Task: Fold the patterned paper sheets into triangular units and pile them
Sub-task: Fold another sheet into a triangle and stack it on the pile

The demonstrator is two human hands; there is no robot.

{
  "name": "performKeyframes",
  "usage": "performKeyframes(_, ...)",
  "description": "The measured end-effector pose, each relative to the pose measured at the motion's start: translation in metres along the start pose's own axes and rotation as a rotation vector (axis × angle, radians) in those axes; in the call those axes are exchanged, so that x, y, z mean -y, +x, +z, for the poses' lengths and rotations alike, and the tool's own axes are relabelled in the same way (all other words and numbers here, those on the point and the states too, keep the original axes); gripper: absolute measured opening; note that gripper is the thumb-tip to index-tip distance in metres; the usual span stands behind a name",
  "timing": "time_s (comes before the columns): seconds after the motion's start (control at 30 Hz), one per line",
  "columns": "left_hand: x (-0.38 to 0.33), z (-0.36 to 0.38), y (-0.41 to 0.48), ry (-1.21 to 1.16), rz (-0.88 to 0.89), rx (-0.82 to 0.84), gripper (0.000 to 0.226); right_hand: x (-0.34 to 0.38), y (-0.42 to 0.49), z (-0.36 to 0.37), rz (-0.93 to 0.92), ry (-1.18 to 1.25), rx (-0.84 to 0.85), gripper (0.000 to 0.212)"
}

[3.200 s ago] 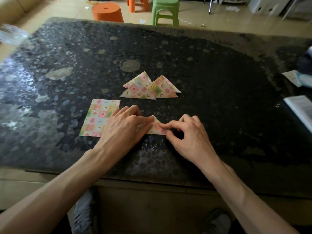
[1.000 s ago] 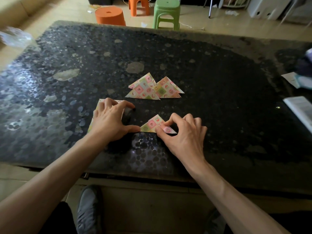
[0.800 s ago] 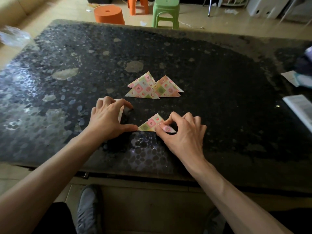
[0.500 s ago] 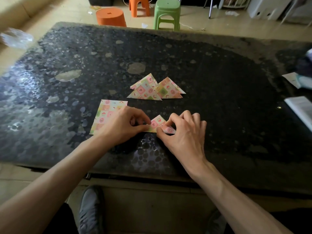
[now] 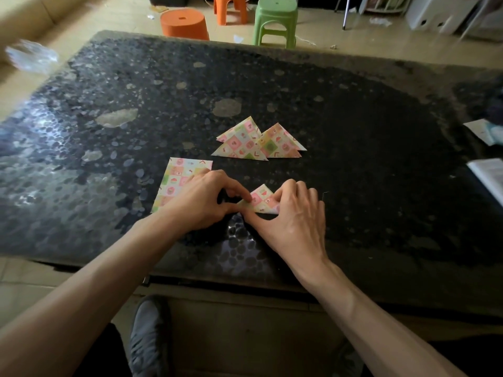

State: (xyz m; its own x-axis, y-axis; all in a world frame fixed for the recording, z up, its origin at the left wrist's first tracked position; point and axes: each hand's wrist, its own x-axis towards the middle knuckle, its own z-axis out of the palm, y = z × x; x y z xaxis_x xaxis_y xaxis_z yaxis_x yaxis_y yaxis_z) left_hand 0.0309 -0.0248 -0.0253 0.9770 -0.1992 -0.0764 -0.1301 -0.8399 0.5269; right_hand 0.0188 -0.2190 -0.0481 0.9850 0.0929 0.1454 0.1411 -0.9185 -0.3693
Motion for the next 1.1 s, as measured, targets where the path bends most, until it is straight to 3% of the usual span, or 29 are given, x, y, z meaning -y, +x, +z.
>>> performKeyframes(0.3,-0.003,-0.002,0.001,0.014,-0.022,0.021,0.025,-0.004,0.004,-0.004,0.001,0.027,0.064,0.054)
performKeyframes(0.43,-0.006,0.006,-0.001,-0.033,-0.046,-0.083,0.016,-0.005,0.004,-0.004,-0.011,-0.004,0.101,0.046)
performKeyframes(0.6,-0.012,0.012,-0.003,0.040,-0.073,-0.138,0.010,-0.012,0.012,-0.016,0.021,0.131,0.195,0.044)
performKeyframes(0.7,-0.013,0.010,-0.002,0.086,-0.057,-0.142,0.011,-0.014,0.019,-0.022,0.054,0.169,0.247,0.046)
performKeyframes(0.87,-0.018,0.018,-0.001,0.103,0.116,-0.104,0.030,-0.012,0.021,-0.025,0.083,0.228,0.259,0.063)
performKeyframes(1.03,-0.012,0.019,0.000,0.119,0.128,-0.044,0.038,-0.019,0.022,-0.026,0.099,0.302,0.274,0.059)
performKeyframes(1.1,-0.012,0.020,0.001,0.127,0.134,-0.044,0.036,-0.022,0.021,-0.024,0.086,0.281,0.250,0.067)
